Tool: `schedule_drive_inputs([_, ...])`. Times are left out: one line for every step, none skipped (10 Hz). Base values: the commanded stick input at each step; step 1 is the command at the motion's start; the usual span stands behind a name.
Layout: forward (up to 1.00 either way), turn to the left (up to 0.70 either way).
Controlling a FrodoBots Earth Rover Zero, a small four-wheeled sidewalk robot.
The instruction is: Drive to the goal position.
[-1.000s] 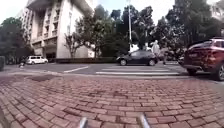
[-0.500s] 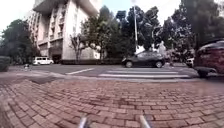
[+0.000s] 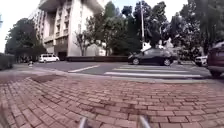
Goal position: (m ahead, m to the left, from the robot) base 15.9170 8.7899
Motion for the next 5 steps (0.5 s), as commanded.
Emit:
schedule_drive_inputs([0.70, 0.14])
schedule_drive_inputs([0.70, 0.14])
schedule_drive_inputs([0.70, 0.14])
schedule_drive_inputs([0.70, 0.14])
schedule_drive_inputs([0.70, 0.14])
